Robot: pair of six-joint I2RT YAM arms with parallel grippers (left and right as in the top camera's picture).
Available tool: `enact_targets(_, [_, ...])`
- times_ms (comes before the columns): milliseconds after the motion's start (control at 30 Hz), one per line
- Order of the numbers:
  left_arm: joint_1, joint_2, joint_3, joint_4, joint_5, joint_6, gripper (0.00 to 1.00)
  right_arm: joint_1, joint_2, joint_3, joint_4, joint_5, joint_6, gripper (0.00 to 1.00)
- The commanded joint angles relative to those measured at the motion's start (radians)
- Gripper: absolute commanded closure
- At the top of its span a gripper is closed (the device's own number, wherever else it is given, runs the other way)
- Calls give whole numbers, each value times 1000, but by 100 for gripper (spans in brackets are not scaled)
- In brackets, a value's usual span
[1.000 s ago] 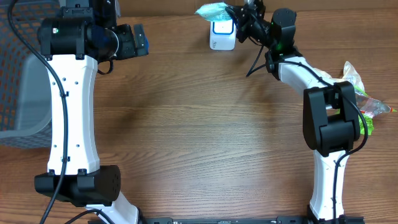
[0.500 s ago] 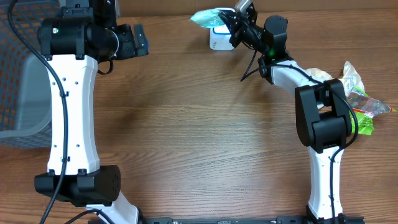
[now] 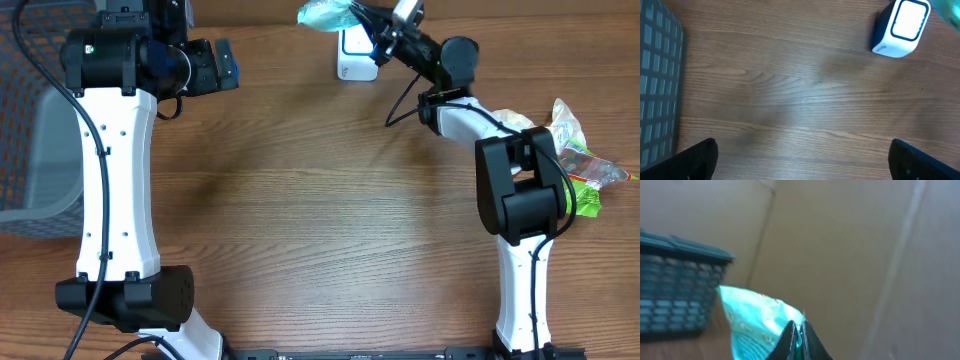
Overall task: Scan the item barcode
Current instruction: 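Carry the mint-green pack to the right with the right gripper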
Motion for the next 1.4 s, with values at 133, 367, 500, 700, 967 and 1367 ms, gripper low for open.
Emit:
enact_targets(133, [0, -17, 3, 3, 6, -14, 0, -114, -5, 14, 124, -215, 357, 96])
enact_targets(367, [0, -17, 3, 3, 6, -14, 0, -242, -5, 14, 114, -359, 446, 96])
enact_targets(500, [0, -17, 3, 3, 6, -14, 0, -327, -5, 14, 114, -425, 446, 96])
enact_targets(700, [0, -17, 3, 3, 6, -14, 0, -439, -5, 14, 68, -521, 445, 96])
enact_targets(967, [0, -17, 3, 3, 6, -14, 0, -543, -5, 14, -217, -501, 271, 96])
enact_targets(1367, [0, -17, 3, 3, 6, -14, 0, -580, -65, 14, -311, -703, 299, 96])
